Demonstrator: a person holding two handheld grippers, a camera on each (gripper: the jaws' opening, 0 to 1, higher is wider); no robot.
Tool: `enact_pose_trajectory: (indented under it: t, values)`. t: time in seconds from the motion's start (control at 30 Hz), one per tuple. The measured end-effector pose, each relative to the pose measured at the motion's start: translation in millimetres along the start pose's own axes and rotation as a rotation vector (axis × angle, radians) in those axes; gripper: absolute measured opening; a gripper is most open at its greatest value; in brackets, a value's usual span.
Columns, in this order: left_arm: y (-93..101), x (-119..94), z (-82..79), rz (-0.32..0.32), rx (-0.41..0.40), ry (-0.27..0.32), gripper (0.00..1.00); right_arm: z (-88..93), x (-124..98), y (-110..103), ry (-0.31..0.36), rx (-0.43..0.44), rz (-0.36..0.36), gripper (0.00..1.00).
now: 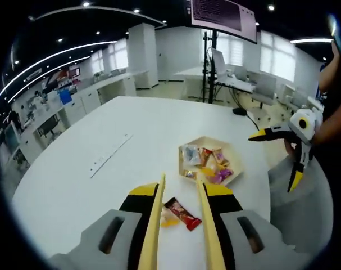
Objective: Place the target food into the container with the food tongs after gripping and lifting it, then release it inside without dropping or visibly crushing the food.
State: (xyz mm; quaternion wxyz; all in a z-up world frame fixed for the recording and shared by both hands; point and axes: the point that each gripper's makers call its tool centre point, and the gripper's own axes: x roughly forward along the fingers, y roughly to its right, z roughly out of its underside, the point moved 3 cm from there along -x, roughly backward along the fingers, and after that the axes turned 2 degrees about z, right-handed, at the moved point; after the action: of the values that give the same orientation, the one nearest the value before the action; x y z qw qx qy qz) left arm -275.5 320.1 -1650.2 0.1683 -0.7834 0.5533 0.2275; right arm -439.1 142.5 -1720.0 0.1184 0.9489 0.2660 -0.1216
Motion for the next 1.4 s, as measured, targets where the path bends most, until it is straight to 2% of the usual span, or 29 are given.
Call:
enact_pose_trajectory:
  t: [0.07,0.13,0.2,0.3,0.47,0.53,0.63,0.7,0.77,0.9,1.13,1.4]
  values:
    - [1.5,-24.1,16.0,-0.021,-0.028,0.011,0.26,-0.9,-2.7,5.3,0.011,0.029,0.021,1.0]
    - [-1.1,-40.3,33.3,-0.043,-0.043,0.008,0.26,-0.2,-2.0,2.2,0.014,0.052,0.003,1.0]
    - [-0.8,-52.9,46.6,-0.074,-0.041,0.017,0.26,1.0,-1.2,0.6,0.001,0.038,-0.001,1.0]
    - [5.6,-67.5,62.2,-0.133,-0.099,0.046,0.26,4.8,1.1,-2.6,-0.026,0.056,-0.019,1.0]
    - [15.7,-70.0,87.0,-0.166,-0.137,0.071,0.26,8.7,-2.9,0.8,-0.032,0.06,-0.01,1.0]
    - [18.6,-68.4,92.6,-0.188,-0.14,0.074,0.26,10.1,0.9,-5.8,-0.048,0.056,-0.05,1.0]
    - [22.4,-65.0,94.7,-0.209,-0.162,0.078,0.26,10.5,1.3,-13.0,-0.053,0.045,-0.081,1.0]
    - [20.0,-59.4,94.0,-0.233,-0.205,0.101,0.26,10.3,1.6,-13.2,-0.051,0.048,-0.084,1.0]
    - [22.2,-51.8,91.1,-0.229,-0.196,0.097,0.26,7.6,1.0,-13.4,-0.04,0.044,-0.078,1.0]
    - [14.5,-36.1,83.8,-0.244,-0.166,0.095,0.26,5.0,-0.6,-8.1,-0.019,0.049,-0.056,1.0]
    - [6.4,-16.1,65.6,-0.247,-0.158,0.092,0.26,4.2,-0.3,-8.6,-0.026,0.031,-0.045,1.0]
    - [5.3,16.5,73.2,-0.26,-0.154,0.043,0.26,0.5,-1.8,-6.5,-0.006,0.044,-0.031,1.0]
